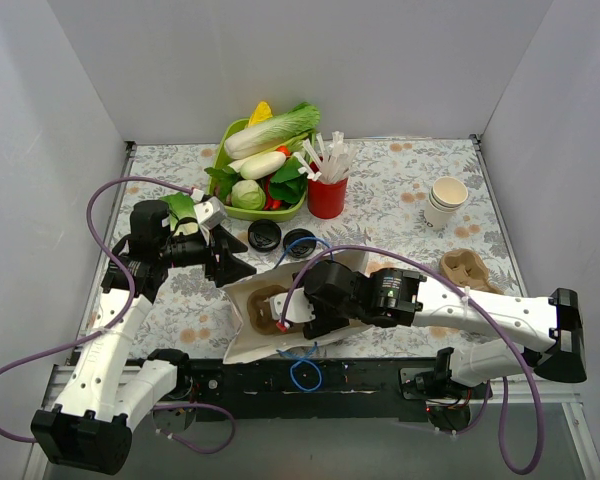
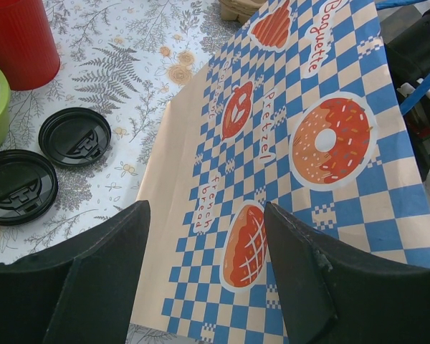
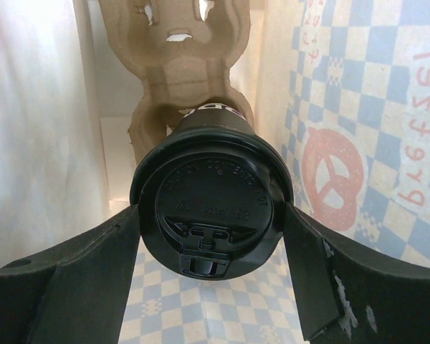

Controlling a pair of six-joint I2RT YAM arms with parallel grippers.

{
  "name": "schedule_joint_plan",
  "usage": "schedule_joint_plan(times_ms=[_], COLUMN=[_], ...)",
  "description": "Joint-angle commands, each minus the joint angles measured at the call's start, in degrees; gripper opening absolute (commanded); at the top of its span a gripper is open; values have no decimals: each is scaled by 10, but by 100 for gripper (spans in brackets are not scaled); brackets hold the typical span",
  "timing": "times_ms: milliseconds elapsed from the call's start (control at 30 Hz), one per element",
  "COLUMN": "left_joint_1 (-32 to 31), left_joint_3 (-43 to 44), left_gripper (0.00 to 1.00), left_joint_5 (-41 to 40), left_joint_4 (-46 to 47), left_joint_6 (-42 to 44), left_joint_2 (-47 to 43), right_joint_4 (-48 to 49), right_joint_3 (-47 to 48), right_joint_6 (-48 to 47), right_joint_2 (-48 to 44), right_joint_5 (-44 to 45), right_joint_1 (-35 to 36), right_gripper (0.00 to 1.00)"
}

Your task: Pack the takeout coffee

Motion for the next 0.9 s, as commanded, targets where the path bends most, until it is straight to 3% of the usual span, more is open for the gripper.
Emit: schedule_joint_plan(times_ms=[0, 333, 767, 867], left_joint_1=[0, 0, 0, 0], left_joint_3=[-7, -7, 0, 6], left_gripper=[64, 64, 67, 69], left_joint_5=[1, -3, -15, -34], left_joint_4=[-4, -5, 14, 37], left_joint_6=[11, 14, 9, -25], left_joint_2=[-14, -14, 3, 9], right_joint_4=[-7, -12, -44, -66], right_joint_3=[25, 13, 47, 62], right_joint_6=[8, 10, -4, -16], right_joint_2=[3, 17, 59, 70], right_joint_5=[-23, -6, -85, -120], right_joint_1=[1, -9, -63, -74], right_gripper=[1, 1, 1, 1])
